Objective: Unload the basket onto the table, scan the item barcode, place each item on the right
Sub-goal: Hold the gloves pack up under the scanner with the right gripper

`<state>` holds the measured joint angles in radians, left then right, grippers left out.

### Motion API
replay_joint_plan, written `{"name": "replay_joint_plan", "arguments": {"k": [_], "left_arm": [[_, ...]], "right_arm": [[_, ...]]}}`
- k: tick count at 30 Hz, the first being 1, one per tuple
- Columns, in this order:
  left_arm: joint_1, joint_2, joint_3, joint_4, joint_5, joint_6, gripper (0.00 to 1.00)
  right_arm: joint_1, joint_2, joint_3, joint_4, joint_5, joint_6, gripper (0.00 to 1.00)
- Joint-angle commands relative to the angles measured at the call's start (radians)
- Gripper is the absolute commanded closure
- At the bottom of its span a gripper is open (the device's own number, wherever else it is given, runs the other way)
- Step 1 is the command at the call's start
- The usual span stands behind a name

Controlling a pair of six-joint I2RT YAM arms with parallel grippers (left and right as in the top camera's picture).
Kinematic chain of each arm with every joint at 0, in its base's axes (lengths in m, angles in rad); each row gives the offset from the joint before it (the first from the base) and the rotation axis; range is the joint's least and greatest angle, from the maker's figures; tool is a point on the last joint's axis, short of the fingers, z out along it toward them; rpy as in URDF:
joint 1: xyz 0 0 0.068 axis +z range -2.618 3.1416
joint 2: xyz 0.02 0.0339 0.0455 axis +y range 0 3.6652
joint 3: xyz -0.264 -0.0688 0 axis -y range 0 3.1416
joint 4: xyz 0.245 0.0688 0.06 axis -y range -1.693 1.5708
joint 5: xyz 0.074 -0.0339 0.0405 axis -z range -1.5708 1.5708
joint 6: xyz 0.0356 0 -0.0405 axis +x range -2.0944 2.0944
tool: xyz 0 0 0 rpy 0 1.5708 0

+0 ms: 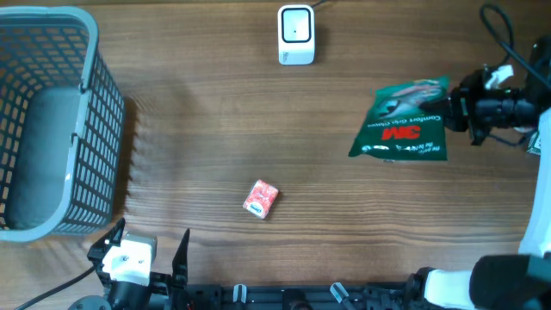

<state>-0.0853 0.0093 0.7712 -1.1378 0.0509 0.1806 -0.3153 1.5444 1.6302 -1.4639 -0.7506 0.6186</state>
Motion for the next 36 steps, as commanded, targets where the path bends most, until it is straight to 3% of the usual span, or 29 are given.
{"name": "replay_joint_plan", "arguments": {"k": [1,7,13,22,28,36], "left_arm": [[-0.005,-0.002,-0.001,0.003,0.012,-0.003,0.0],[-0.005,-0.002,-0.001,0.003,0.012,-0.003,0.0],[-0.005,-0.002,-0.001,0.003,0.012,-0.003,0.0],[-0.005,-0.002,-0.001,0.003,0.012,-0.003,0.0],[-0.005,-0.002,-0.001,0.003,0.012,-0.003,0.0],[-0.005,-0.002,-0.001,0.003,0.012,-0.003,0.0]], "right_arm": [[0.011,-0.031,0.0,0.043,0.072,-0.114,0.96],[0.191,-0.028,-0.003,0.34,0.07,-0.174,0.95],[0.383,0.006,-0.003,0.586,0.086,-0.134,0.95],[0.452,0.296,-0.003,0.982,0.114,-0.077,0.96],[0.453,0.509,-0.003,1.33,-0.029,0.06,0.96],[0.451,0.653,-0.003,1.339,0.037,0.09,0.95]]}}
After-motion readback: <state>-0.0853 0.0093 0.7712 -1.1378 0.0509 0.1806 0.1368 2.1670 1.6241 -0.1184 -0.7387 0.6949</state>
